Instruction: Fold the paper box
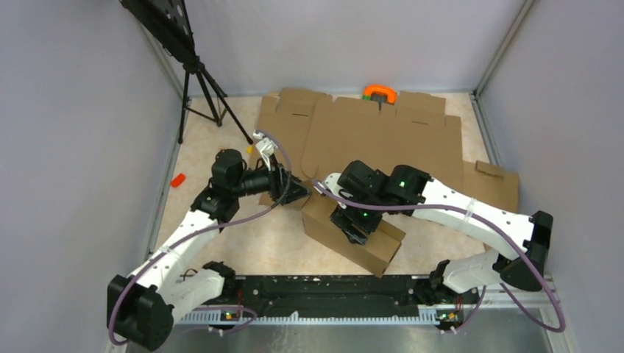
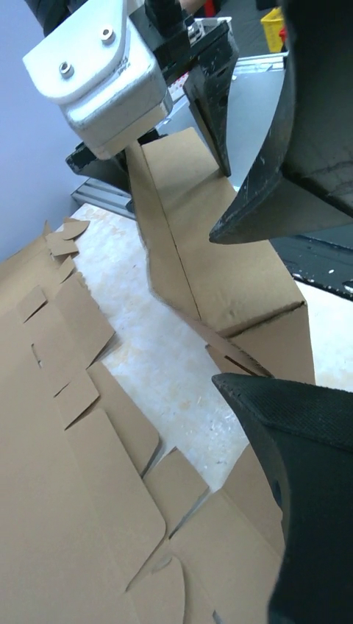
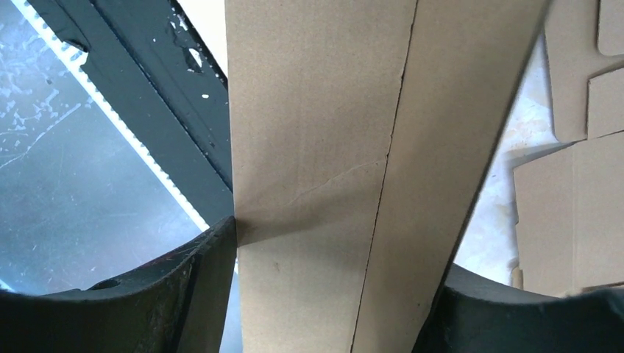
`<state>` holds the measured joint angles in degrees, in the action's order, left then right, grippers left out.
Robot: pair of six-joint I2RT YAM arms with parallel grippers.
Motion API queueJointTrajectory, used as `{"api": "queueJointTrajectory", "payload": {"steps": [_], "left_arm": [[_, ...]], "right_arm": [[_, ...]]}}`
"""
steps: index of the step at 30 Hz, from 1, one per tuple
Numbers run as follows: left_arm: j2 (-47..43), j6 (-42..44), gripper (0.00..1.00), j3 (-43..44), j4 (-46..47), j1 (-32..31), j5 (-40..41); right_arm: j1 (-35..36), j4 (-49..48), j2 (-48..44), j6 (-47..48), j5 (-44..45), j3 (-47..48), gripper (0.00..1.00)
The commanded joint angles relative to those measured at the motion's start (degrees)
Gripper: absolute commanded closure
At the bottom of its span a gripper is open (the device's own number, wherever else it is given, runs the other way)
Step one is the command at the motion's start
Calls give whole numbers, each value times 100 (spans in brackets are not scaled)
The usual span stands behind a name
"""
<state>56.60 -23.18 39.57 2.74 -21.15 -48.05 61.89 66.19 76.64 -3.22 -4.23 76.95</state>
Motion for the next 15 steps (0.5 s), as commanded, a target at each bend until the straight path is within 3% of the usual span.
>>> {"api": "queueJointTrajectory", "payload": {"steps": [1,7,15], "left_arm": [[-141,258,38,388,-500,-274,144],[-237,276,53,582,-1060,-480,639],[49,-355,71,764,-1331,-778,1416]], "right_arm": [[80,-11,30,-57,85,209,39],[85,-18,56,-101,101,234,45],[82,-29,70,-137,94,255,49]]}}
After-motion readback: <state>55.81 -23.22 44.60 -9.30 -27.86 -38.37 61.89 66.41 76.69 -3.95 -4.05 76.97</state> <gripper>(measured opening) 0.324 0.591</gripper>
